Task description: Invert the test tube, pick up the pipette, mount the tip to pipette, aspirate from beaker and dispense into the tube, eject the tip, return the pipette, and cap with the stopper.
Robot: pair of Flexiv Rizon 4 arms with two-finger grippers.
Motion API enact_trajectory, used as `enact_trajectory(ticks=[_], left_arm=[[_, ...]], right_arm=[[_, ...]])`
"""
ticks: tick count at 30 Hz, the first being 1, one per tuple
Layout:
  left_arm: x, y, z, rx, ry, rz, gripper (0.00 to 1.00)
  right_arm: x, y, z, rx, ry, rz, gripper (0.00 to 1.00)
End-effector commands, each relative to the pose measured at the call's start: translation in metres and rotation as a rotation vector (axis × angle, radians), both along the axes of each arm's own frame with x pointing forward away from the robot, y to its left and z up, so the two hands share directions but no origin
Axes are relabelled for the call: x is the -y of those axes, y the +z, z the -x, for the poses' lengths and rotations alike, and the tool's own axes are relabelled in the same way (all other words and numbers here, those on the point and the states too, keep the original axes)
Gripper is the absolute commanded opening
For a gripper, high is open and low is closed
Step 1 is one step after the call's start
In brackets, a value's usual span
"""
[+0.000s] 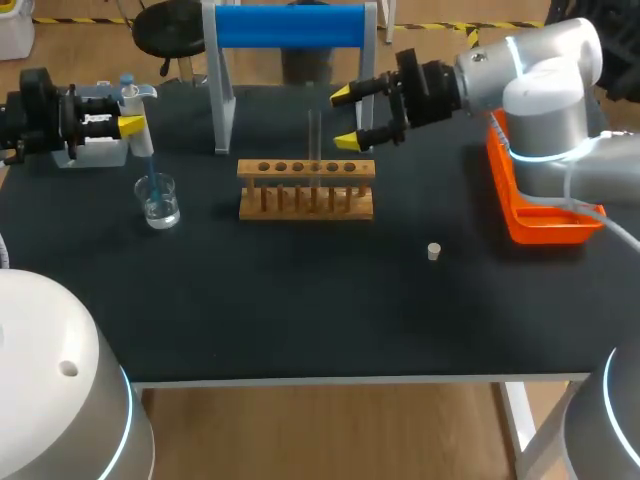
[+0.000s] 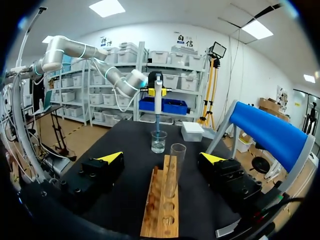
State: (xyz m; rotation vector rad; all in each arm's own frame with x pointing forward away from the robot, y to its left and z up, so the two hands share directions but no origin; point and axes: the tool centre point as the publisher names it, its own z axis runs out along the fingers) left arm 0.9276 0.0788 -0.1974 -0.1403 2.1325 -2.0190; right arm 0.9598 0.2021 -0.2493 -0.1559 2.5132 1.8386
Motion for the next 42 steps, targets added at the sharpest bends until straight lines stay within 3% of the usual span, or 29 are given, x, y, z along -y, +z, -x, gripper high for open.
enact_trajectory(ticks=[1,18,42], left_arm=[[0.000,0.001,0.000,0.000,0.000,0.000,0.00],[0.000,0.001,0.000,0.000,0.000,0.000,0.00],[0.000,0.001,0.000,0.000,0.000,0.000,0.00]], right_arm=[[-0.008,-0.007,-0.004,-0.008,0.003,0.009,1.00],[-0.027,-0.030,-0.006,0.015,-0.064,0.111,1.00],[-0.042,-0.043,-0.010,0.058,-0.128,0.183,1.00]])
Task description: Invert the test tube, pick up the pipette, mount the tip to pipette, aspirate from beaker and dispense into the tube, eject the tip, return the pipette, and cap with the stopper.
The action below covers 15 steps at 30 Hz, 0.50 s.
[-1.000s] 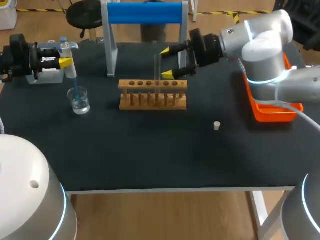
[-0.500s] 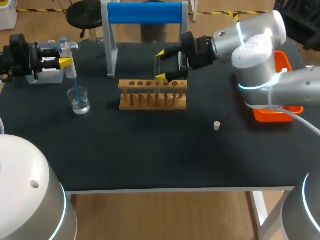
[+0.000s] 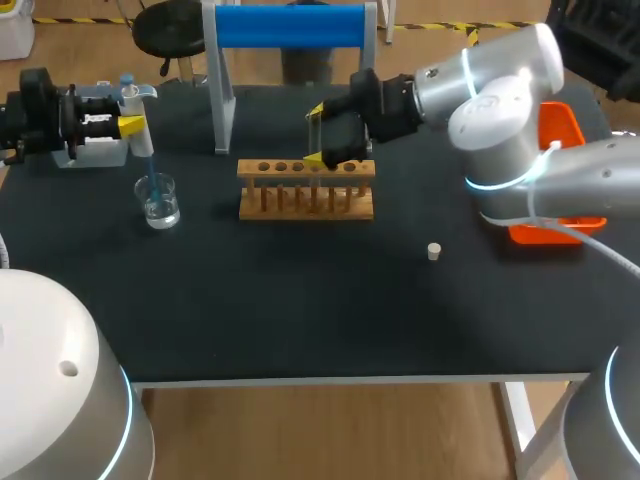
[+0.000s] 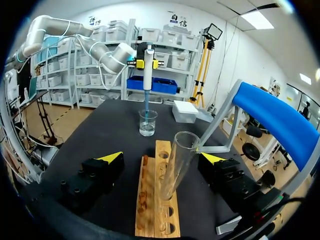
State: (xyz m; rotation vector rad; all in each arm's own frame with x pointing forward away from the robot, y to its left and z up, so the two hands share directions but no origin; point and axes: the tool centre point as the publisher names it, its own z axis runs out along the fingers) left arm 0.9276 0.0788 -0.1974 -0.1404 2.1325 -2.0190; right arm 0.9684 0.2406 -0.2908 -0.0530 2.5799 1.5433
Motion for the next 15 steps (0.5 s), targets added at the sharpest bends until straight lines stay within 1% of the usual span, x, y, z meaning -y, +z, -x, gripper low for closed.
enact_trajectory(ticks=[1,15], left_arm=[[-0.0003,0.0006,0.0002,0.000,0.000,0.000,0.00],[-0.0003,0.0006,0.0002,0.000,0.000,0.000,0.00]], right_arm=[[-0.0038,-0.0020,-0.0015,0.001,-0.003,0.007,1.00],[-0.0075,-0.0071,-0.0097,0.007,-0.016,0.025,1.00]])
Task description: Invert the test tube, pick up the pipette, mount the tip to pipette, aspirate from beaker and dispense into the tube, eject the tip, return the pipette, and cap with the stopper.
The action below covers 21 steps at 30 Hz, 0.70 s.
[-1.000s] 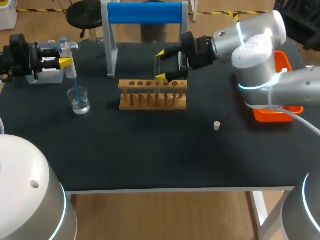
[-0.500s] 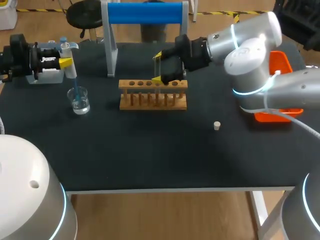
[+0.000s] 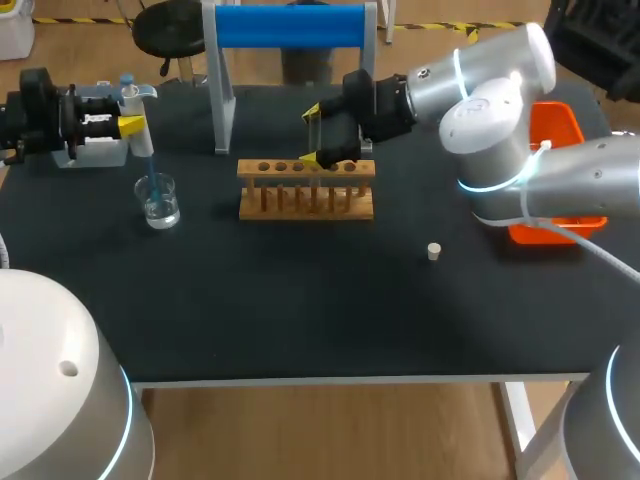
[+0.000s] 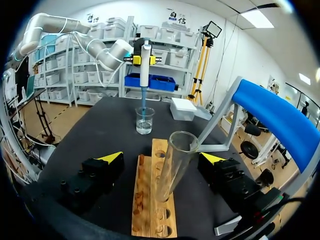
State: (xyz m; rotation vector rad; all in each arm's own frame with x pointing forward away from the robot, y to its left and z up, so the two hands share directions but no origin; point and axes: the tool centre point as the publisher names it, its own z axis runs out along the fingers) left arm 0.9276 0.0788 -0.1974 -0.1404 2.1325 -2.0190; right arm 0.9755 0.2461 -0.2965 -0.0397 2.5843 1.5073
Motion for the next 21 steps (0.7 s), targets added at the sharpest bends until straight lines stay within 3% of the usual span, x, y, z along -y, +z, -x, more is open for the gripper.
enact_trajectory(ticks=[1,21], left_arm=[[-0.0003,0.0006,0.0002,0.000,0.000,0.000,0.00],[-0.0003,0.0006,0.0002,0.000,0.000,0.000,0.00]], right_arm=[[-0.0021,-0.0014,-0.0027,0.000,0.000,0.004,1.00],[-0.0006,-0.0005,-0.0032,0.013,-0.017,0.003,1.00]])
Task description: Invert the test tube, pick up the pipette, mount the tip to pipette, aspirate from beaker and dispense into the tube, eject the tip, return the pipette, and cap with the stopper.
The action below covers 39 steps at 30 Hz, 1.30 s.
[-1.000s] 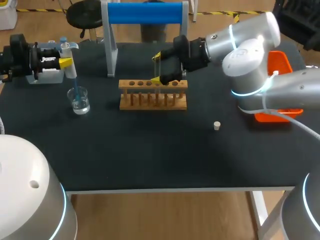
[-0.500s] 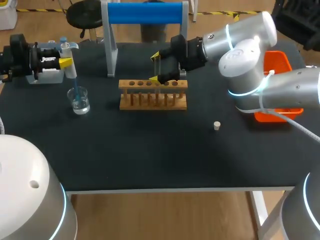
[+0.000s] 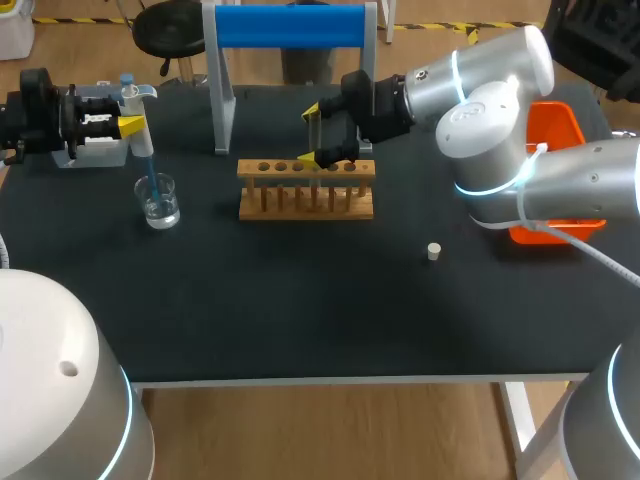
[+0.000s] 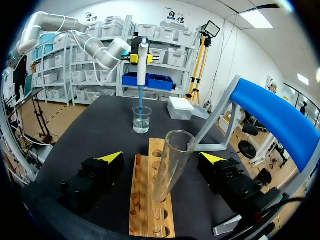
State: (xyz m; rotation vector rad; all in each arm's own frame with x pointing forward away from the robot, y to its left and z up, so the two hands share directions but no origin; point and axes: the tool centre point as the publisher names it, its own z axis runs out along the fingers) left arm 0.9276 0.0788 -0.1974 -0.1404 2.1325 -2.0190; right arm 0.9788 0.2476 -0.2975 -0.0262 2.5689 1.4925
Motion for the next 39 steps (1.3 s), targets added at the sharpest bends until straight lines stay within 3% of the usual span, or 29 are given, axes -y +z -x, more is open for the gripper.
enact_trajectory(ticks=[1,13,18,28,39], left_arm=[[0.000,0.001,0.000,0.000,0.000,0.000,0.00],[0.000,0.001,0.000,0.000,0.000,0.000,0.00],[0.004,0.009,0.002,0.000,0.000,-0.013,0.00],[0.008,0.042,0.009,0.023,0.022,-0.057,0.00],[0.027,0.101,0.021,0.066,-0.001,-0.093,0.00]], right_arm=[[0.001,0.000,0.000,-0.001,0.001,0.001,1.00],[0.001,0.000,0.000,-0.001,0.001,0.001,1.00],[0.001,0.000,0.000,-0.001,0.001,0.001,1.00],[0.001,0.000,0.000,-0.001,0.001,0.001,1.00],[0.001,0.000,0.000,-0.001,0.001,0.001,1.00]])
